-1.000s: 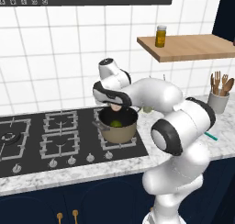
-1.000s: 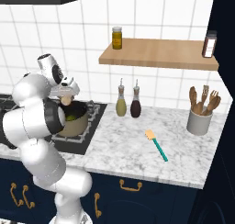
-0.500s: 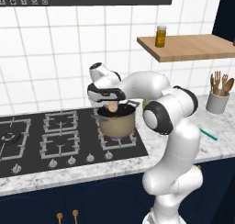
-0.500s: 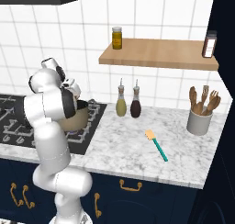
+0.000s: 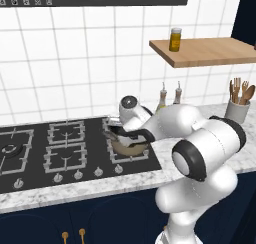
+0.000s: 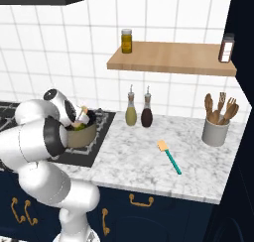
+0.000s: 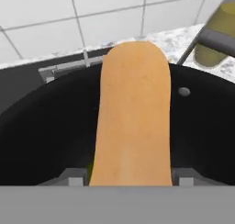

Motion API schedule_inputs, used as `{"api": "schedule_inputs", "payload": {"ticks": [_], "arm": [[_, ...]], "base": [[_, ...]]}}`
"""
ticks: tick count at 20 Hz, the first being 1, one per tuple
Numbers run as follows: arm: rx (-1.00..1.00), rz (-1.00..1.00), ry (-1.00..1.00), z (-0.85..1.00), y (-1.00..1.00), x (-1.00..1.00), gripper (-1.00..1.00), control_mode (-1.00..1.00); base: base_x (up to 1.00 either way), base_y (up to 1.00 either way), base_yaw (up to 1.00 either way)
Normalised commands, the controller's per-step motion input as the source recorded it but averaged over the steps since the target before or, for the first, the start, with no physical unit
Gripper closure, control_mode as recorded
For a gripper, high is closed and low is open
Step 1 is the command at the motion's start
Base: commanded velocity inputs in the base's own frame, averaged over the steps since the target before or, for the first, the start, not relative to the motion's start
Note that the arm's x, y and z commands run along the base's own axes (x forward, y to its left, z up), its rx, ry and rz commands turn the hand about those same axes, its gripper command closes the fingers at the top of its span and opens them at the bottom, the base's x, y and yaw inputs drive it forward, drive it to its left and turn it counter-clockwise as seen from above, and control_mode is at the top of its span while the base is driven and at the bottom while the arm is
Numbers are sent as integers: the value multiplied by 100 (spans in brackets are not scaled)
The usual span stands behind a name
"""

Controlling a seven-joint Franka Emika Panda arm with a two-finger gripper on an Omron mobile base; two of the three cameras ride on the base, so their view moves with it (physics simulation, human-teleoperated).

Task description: Put the lime and squash in the pot. Retrieve the spatula and lightly stir the vegetables in the pot.

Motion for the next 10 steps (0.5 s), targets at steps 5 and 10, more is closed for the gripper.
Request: {"api": "schedule_inputs", "payload": {"ticks": [5,10], "arm": [[36,-12,-33,-9,-32,-5,-100,-100],[26,-10,-32,88,-13,-14,-100,-100]], "base": [[0,0,0],[0,0,0]]}}
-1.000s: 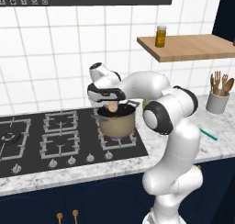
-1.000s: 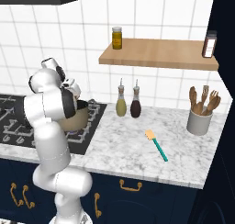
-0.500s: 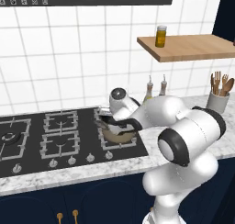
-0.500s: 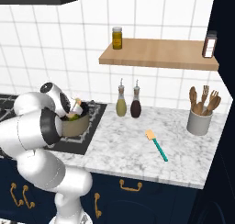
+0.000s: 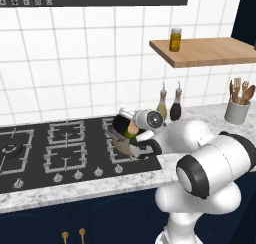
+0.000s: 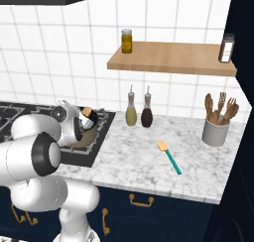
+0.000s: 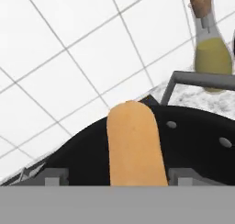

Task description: Put the lime and squash in the pot. Retrieve the spatula and lightly stir the vegetables in the pot.

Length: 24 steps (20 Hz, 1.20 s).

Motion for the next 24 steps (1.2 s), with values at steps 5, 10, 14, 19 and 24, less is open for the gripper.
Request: {"api": "schedule_inputs", "payload": {"ticks": [5,10,14,19,24], "arm": [[1,-12,5,37,2,17,-100,-100],[21,6,-3,100,0,0,-100,-100],[26,20,0,100,-11,0,-100,-100],[-2,-6,14,100,-82,-51,-100,-100],[-6,-15,27,84,-100,-72,-100,-100]], "base": [[0,0,0],[0,0,0],[0,0,0],[0,0,0],[0,0,0]]}}
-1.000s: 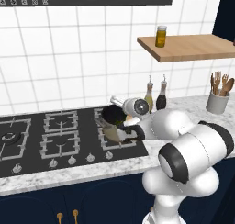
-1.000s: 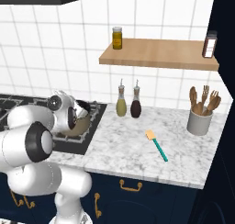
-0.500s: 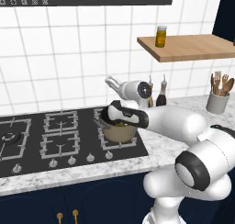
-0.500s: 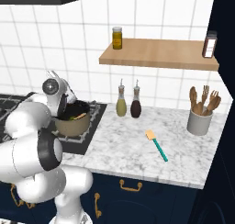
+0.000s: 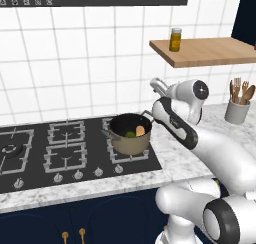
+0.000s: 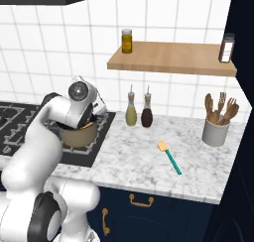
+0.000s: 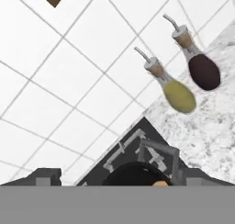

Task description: Put the lime and squash in the pot. Retrieve the spatula and lightly stir the vegetables in the pot.

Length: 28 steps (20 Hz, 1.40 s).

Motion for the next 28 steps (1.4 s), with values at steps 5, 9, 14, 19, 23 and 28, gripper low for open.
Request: {"api": "schedule_inputs", "payload": {"ticks": [5,9,14,19,23,28], "arm": [[0,-15,43,33,-100,-78,-100,-100],[0,-8,7,-32,-100,-100,-100,-100],[-3,-13,20,-59,-100,-82,-100,-100],[-7,-8,56,-51,-100,-13,-100,-100],[-12,37,43,-61,-100,8,-100,-100],[-5,58,15,-83,-78,59,-100,-100]], "base": [[0,0,0],[0,0,0],[0,0,0],[0,0,0],[0,0,0],[0,0,0]]}}
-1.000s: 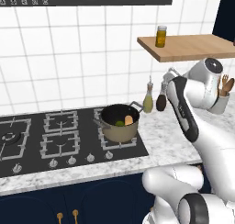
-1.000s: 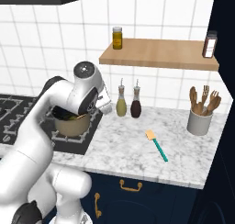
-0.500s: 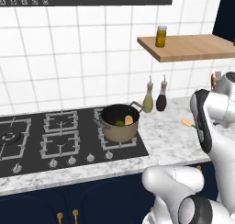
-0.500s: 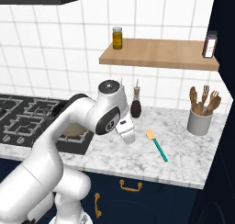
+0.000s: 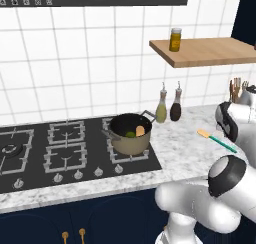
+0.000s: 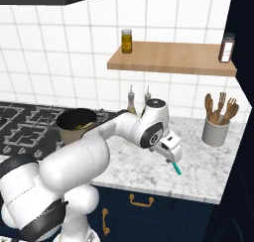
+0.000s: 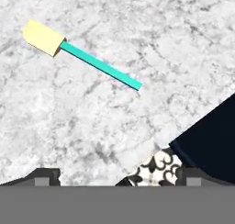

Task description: Put the lime and squash in the pot. Retrieve the spatula and lightly stir the vegetables in the pot.

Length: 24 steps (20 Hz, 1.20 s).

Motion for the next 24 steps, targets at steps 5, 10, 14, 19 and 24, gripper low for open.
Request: {"api": "schedule_inputs", "payload": {"ticks": [5,10,14,19,24], "arm": [[-6,69,9,-88,-44,93,-100,-100],[0,59,0,-52,-73,45,-100,-100],[-3,46,0,-39,-20,23,-100,-100],[-15,43,10,-57,8,55,-100,-100],[-6,43,15,-58,-11,42,-100,-100]], "base": [[0,0,0],[0,0,0],[0,0,0],[0,0,0],[0,0,0]]}}
